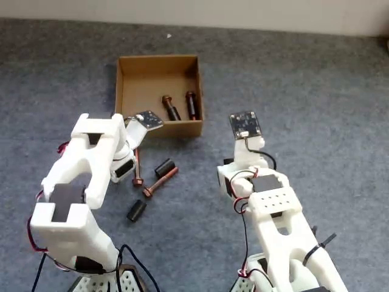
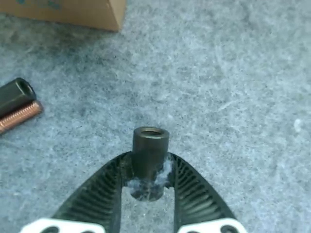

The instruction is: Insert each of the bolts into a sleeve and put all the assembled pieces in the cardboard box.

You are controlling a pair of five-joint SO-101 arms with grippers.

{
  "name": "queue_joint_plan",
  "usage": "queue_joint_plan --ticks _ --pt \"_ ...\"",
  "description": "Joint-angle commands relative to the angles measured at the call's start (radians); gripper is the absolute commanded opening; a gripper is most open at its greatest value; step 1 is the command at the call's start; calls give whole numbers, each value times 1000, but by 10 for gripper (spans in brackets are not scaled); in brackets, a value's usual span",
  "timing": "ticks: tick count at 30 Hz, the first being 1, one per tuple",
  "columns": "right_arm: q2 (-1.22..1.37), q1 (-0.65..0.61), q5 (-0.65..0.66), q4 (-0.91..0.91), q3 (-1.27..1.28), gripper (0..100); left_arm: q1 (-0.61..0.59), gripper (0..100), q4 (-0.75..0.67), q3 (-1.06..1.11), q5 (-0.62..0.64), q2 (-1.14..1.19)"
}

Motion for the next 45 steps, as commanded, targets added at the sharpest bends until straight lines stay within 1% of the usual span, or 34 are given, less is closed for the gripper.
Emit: queue_joint_plan --ticks 1,6,15,19,20,23,26,27,31,32,34,39,45 --pt "-38 13 -9 -24 -13 5 -7 5 -11 -42 2 -8" --pt "-38 13 -9 -24 -13 5 -10 5 17 2 2 -131" --pt "-38 13 -9 -24 -13 5 -7 5 17 173 2 -553" --pt "-38 13 -9 -24 -13 5 -7 5 17 220 3 -693" --pt "-38 13 -9 -24 -13 5 -7 5 17 229 20 -719" --pt "-38 13 -9 -24 -13 5 -7 5 11 249 130 -768" --pt "-38 13 -9 -24 -12 5 -7 9 11 252 152 -766" --pt "-38 13 -9 -24 -12 5 -8 27 11 252 155 -763" --pt "-38 13 -9 -24 -10 5 -21 185 11 251 157 -682" --pt "-38 13 -9 -24 -10 5 -31 207 9 246 157 -648" --pt "-38 13 -9 -24 -8 5 -41 209 -11 225 155 -572" --pt "-38 13 -9 -24 -8 5 -61 171 -78 150 150 -361" --pt "-38 13 -9 -24 -10 5 -70 171 -84 -16 150 -143"
